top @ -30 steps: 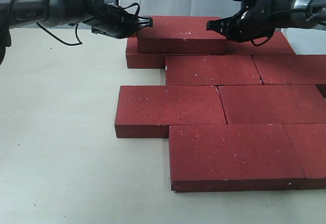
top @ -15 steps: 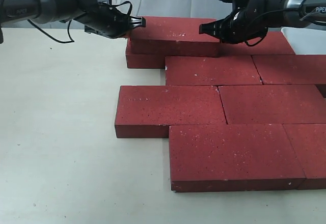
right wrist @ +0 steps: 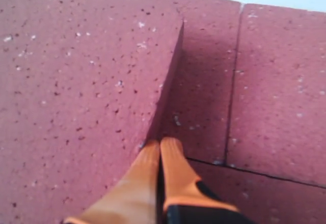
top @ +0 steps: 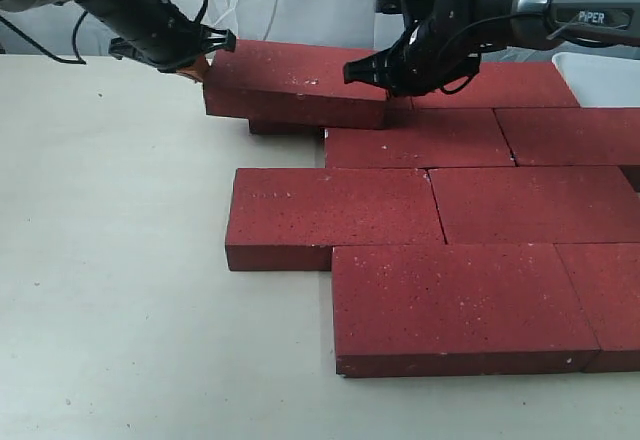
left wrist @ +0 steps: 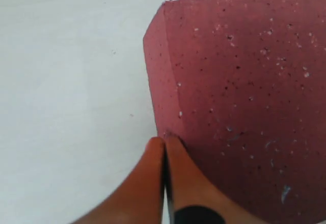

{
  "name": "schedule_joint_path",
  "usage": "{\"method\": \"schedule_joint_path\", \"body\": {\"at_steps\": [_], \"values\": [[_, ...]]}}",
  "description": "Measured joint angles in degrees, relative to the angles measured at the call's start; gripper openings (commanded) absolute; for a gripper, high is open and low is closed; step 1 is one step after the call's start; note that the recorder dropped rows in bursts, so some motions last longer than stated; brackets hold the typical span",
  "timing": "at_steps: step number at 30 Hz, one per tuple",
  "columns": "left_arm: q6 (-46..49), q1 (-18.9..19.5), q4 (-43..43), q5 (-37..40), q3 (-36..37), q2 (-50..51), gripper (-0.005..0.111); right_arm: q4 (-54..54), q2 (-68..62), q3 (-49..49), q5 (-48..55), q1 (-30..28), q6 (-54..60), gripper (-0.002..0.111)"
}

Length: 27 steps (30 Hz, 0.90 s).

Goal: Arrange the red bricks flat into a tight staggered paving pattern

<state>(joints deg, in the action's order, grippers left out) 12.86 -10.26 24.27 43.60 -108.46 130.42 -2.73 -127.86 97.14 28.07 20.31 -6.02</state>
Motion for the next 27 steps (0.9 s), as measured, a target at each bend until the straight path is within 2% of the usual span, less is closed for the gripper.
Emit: {"method": "schedule_joint_path", "body": {"at_steps": [7,13,19,23,27], "values": [[-0.83,3.51,-2.65,3.47,3.48,-3.03,0.000,-0.90,0.00,0.05,-0.10,4.09,0.00,-0.001],[-0.23,7.97,-5.18,3.47,12.01,-9.60,0.000,-2.77,0.05,1.31,1.25,9.62,0.00,-0.001],[1.48,12.26,-6.81,-1.53,24.90,-15.05,0.000,-2.52,0.05,3.83,3.78,15.06,0.00,-0.001],[2.77,12.39,-7.21,-6.93,30.55,-15.93,0.000,-2.10,-0.31,3.97,2.27,15.88,0.00,-0.001],[3.17,12.39,-6.61,-9.65,32.71,-15.93,0.000,-2.10,-0.93,3.97,1.55,15.88,0.00,-0.001]]}}
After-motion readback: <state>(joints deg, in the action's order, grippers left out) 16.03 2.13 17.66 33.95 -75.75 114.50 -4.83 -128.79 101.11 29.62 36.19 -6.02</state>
